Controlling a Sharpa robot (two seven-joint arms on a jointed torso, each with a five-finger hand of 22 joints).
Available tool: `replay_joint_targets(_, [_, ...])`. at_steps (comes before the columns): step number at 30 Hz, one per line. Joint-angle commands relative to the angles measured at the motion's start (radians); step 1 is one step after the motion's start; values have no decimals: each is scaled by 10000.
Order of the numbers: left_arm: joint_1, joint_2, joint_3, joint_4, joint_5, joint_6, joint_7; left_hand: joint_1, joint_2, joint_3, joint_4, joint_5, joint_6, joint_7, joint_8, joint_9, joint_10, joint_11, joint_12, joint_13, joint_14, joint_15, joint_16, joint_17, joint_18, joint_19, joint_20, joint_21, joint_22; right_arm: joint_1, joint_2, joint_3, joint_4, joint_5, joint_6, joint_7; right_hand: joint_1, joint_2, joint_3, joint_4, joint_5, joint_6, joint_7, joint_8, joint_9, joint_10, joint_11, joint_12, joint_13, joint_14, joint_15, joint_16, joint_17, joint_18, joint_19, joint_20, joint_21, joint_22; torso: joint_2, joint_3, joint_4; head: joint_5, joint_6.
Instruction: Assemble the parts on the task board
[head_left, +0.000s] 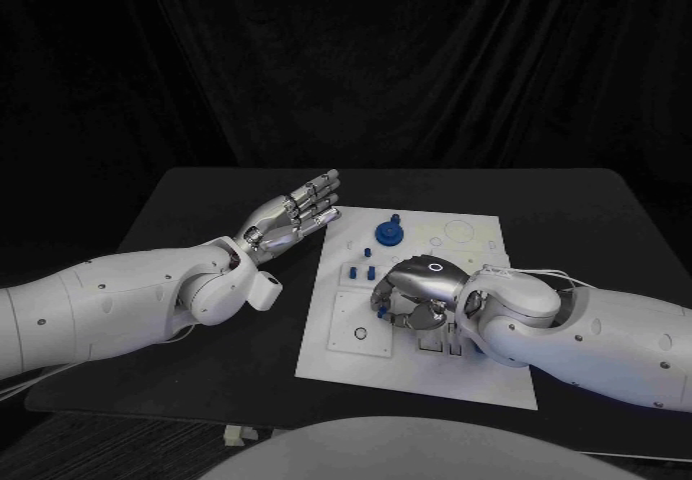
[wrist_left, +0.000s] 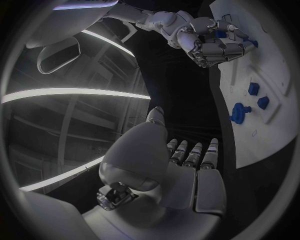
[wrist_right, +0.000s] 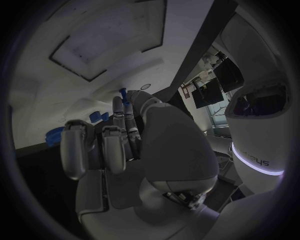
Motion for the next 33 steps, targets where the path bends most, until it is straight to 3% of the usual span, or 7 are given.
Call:
replay_joint_targets(1, [-17,18,10,14,73,116,701,83,-8,42,5,55,-33,63,2,-10,-15,85,-36,1,23,87,3,3,34,21,34,26,10,-59,15,-3,5,-93,97,-139,-38,21,2,-49,-154,-133,-1,-87,14,-123,-15,32,22,846,-49,-55,2133,74,171,-34,-84,2102,-1,-2,0,12,1])
replay_joint_targets(9, [-23,16,10,10,73,122,673,99,-5,49,1,73,-27,82,3,-8,-15,92,-27,3,26,96,6,4,30,23,34,27,11,-101,11,-3,-17,-93,106,-159,-182,10,0,-14,-881,-519,-29,-247,-22,-287,5,74,71,819,-29,-91,2080,95,116,-12,-174,2072,0,-2,1,-3,1])
replay_joint_targets(20, [-31,25,10,1,73,129,636,129,-1,61,-9,105,-23,123,4,-7,-13,124,-21,4,28,108,10,6,23,26,35,28,11,-111,-10,-3,-22,-93,97,-243,-286,-31,-7,60,-1402,-850,-111,-426,-138,-377,25,119,108,802,-7,-114,2046,109,84,8,-236,2053,-3,-3,-4,2,1])
replay_joint_targets(24, [-34,26,10,1,73,129,628,147,0,69,-17,119,-23,139,4,-7,-13,138,-20,5,28,114,10,6,19,29,36,30,15,-112,-14,-3,-13,-217,80,-437,-356,-108,12,146,-1573,-1459,-231,-776,-399,-483,55,141,129,783,24,-139,2008,134,29,30,-336,2019,-2,-2,-4,0,1])
replay_joint_targets(27, [-36,26,10,1,73,131,634,154,0,71,-21,127,-22,143,4,-7,-13,144,-21,4,29,116,11,6,18,29,36,30,14,-113,-37,-3,4,-388,-2,-621,-549,-194,-128,320,-1999,-1885,-539,-999,-640,-521,70,202,166,778,36,-144,1999,141,16,50,-371,2010,0,1,-2,-15,1])
replay_joint_targets(29, [-37,26,10,1,73,130,644,150,-11,63,-13,116,-17,144,6,-6,-13,158,-23,4,28,119,10,6,14,28,35,28,4,-114,-73,-3,29,-449,-146,-682,-629,-231,-233,410,-2192,-2059,-624,-1084,-749,-568,82,216,179,775,45,-147,1994,146,7,58,-393,2003,0,0,0,-20,1])
replay_joint_targets(33, [-40,25,10,-2,73,128,676,59,-36,5,77,44,-10,108,8,-5,-13,178,-24,4,22,113,3,2,1,27,32,27,-7,-112,-251,-2,166,-514,-732,-619,-753,-290,-1060,913,-3020,-2681,-789,-1322,-1166,-769,115,390,307,769,68,-156,1979,155,-3,86,-441,1992,-2,-1,1,-9,1])
